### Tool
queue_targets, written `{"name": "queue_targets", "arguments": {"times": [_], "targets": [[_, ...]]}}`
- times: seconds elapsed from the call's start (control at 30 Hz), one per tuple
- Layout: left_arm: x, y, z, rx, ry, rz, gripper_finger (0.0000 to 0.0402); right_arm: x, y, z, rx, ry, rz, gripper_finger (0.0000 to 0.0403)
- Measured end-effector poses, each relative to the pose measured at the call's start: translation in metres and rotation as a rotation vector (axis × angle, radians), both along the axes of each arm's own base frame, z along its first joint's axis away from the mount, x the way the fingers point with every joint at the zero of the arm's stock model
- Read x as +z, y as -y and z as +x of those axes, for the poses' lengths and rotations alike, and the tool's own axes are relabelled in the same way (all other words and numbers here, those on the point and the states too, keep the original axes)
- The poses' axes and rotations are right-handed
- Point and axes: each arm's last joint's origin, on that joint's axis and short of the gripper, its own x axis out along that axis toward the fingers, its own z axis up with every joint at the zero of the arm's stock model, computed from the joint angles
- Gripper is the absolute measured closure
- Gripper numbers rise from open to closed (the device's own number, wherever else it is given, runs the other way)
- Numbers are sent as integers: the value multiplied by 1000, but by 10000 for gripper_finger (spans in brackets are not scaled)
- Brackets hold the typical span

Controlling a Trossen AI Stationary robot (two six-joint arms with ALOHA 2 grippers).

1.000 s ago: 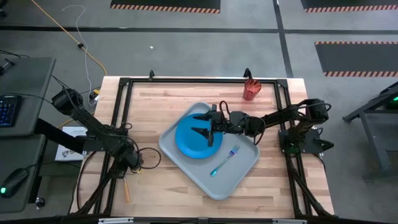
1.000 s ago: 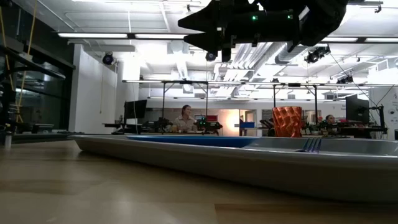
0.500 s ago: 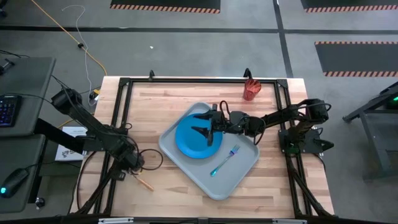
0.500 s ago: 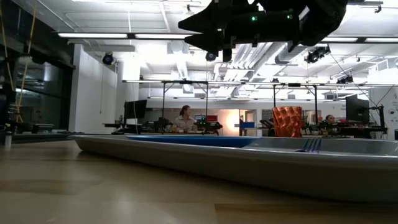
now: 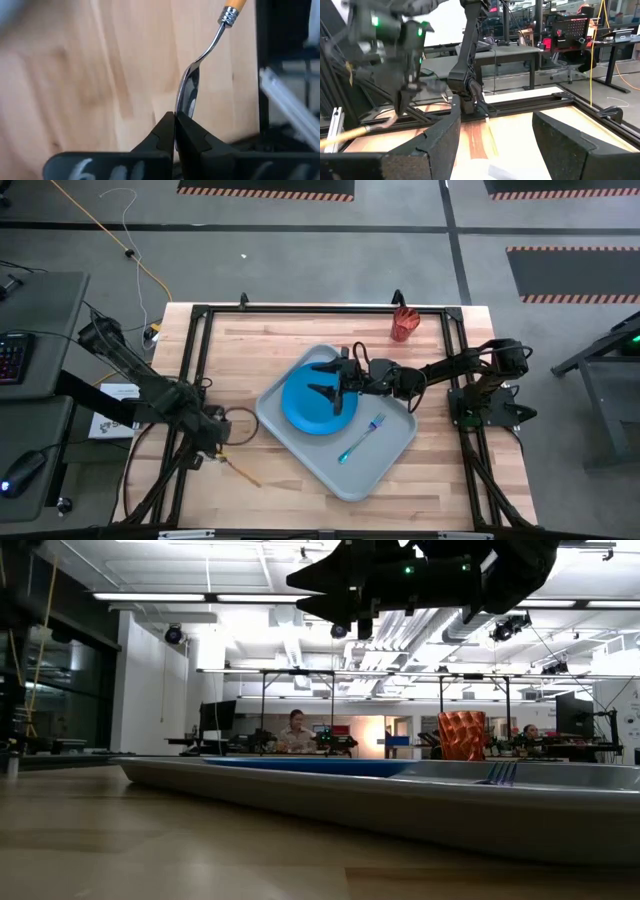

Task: Pick and place plate/cup/fork/spoon on tray
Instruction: Put the yellow spoon on the right side of the gray serving tray

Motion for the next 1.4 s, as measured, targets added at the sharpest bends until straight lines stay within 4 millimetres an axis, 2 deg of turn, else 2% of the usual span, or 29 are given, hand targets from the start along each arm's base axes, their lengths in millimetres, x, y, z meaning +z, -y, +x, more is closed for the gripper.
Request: {"name": "queue_targets", "arguments": {"times": [0.13, 0.23, 0.33, 0.43, 0.67, 0.77, 0.93, 1.07, 1.2, 1.4], "targets": [[30, -11, 4, 119, 202, 67, 401, 0, -1, 0, 26, 0, -1, 162], [45, -23, 9, 262, 351, 177, 401, 0, -2, 0, 33, 1, -1, 162], [50, -36, 15, 428, 469, 340, 401, 0, -2, 0, 42, 1, -1, 162], [52, -46, 19, 509, 522, 457, 401, 0, -2, 0, 57, 2, -2, 162], [59, -62, 37, 619, 645, 513, 401, 5, -4, 0, 75, 56, -3, 162], [49, -70, 47, 657, 707, 509, 401, 9, -7, -1, 83, 90, -19, 162], [19, -85, 61, 694, 761, 440, 401, 12, -16, -2, 80, 126, -76, 162], [5, -95, 68, 731, 882, 356, 401, 13, -16, -2, 32, 126, -100, 162], [-6, -99, 73, 735, 977, 273, 401, 13, -14, -2, -45, 124, -118, 162], [-27, -100, 73, 784, 1079, 194, 401, 16, -13, -3, -67, 141, -148, 162]]}}
